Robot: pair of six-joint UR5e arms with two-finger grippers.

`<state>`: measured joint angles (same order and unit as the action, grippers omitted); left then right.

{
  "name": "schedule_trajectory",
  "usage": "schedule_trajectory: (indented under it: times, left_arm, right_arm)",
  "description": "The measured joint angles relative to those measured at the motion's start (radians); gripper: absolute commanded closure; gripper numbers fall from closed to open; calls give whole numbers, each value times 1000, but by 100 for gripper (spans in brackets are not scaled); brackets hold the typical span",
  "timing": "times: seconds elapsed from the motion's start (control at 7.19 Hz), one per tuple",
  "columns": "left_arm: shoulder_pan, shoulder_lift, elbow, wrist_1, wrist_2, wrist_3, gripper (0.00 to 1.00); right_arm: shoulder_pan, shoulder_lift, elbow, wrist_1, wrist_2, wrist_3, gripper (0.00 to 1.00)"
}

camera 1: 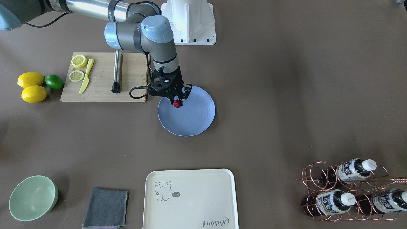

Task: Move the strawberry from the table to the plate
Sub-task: 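Carry the strawberry with the right gripper over the blue plate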

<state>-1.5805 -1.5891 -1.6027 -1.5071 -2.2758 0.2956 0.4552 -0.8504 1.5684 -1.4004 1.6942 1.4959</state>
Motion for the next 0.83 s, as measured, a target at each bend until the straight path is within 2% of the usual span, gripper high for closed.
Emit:
schedule_trajectory:
  times: [0.83]
  left_arm:
    - [0, 30, -7, -2, -1, 2, 0]
  right_arm:
    - [-19, 80, -116, 5, -80, 8, 100]
